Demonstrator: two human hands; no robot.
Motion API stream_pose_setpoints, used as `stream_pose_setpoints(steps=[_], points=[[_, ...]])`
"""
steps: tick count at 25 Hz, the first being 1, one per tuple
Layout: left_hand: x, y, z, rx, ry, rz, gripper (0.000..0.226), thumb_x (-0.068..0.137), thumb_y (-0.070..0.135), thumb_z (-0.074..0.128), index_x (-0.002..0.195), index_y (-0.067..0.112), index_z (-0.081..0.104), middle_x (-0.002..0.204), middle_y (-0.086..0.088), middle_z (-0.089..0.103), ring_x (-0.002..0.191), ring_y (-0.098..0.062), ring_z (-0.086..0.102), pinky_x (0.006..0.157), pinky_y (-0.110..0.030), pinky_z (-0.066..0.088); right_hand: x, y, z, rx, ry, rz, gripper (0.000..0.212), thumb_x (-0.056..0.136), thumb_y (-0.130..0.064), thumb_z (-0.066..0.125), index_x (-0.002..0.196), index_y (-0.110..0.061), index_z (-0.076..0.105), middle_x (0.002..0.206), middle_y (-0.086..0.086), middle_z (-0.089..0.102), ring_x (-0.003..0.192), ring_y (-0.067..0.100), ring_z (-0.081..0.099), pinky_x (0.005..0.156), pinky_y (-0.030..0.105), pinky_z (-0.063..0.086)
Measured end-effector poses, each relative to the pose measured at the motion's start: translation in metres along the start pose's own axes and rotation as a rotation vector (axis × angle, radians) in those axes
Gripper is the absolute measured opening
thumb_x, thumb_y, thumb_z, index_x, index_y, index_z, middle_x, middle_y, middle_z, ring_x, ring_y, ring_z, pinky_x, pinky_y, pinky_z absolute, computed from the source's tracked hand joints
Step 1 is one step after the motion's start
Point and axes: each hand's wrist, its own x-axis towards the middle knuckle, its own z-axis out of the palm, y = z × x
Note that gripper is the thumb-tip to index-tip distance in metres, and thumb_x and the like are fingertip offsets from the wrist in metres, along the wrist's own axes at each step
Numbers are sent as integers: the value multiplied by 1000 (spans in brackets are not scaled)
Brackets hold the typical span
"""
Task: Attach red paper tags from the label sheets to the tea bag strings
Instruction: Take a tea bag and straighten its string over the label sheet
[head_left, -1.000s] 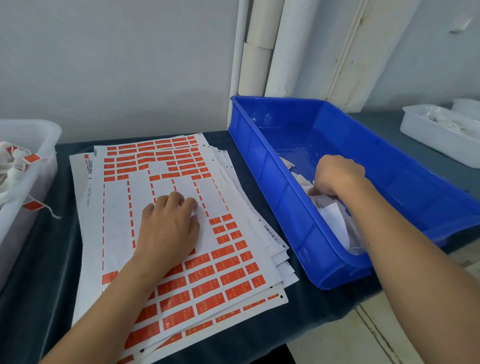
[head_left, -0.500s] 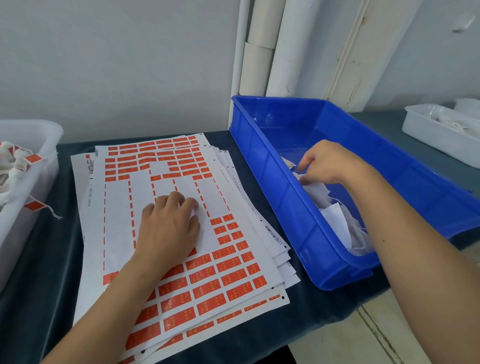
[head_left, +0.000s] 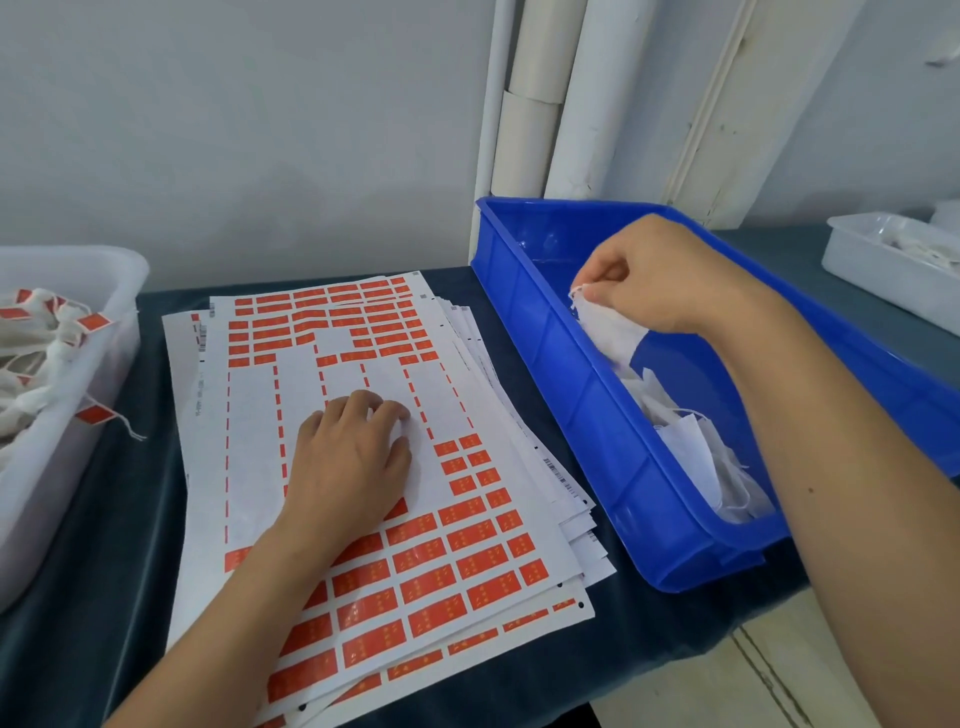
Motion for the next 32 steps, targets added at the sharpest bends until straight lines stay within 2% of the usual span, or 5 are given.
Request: stream_pose_setpoints(steps=[6, 8, 11, 17, 32], points=[[-11, 2, -21, -440, -40, -70, 59, 94, 80, 33, 146, 54, 34, 156, 26, 42, 142, -8, 45, 122, -52, 31, 1, -71, 38, 135, -162, -246, 13, 95, -29, 72, 88, -38, 78, 83, -25, 73, 82, -10, 66, 65, 11, 46], [-17, 1, -28, -612, -74, -30, 53, 87, 87, 37, 137, 70, 30, 139, 43, 47, 123, 9, 55, 103, -34, 52, 3, -86, 69, 256, -306, -297, 10, 96, -28, 73, 96, -35, 79, 87, -24, 74, 84, -10, 67, 68, 9, 48], [-21, -10, -27, -781, -46, -74, 33, 97, 66, 54, 123, 46, 61, 106, 26, 73, 92, -1, 73, 77, -30, 65, 6, -99, 122, 395, -432, -297, 13, 97, -26, 72, 105, -34, 79, 97, -22, 75, 92, -9, 68, 80, 14, 51], [-13, -26, -21, -814, 11, -183, 44, 105, 39, 54, 75, 8, 64, 62, -8, 63, 54, -27, 63, 53, -21, 51, 12, -113, 179, 555, -280, -336, 8, 93, -35, 74, 100, -38, 77, 97, -28, 72, 95, -9, 66, 79, 15, 51], [-15, -26, -15, -804, 10, -168, 36, 107, 52, 44, 89, 27, 63, 75, 14, 68, 67, -6, 67, 58, -13, 51, 24, -130, 186, 835, -34, -163, 20, 103, -22, 62, 88, -30, 71, 77, -21, 72, 76, -5, 67, 64, 11, 53]])
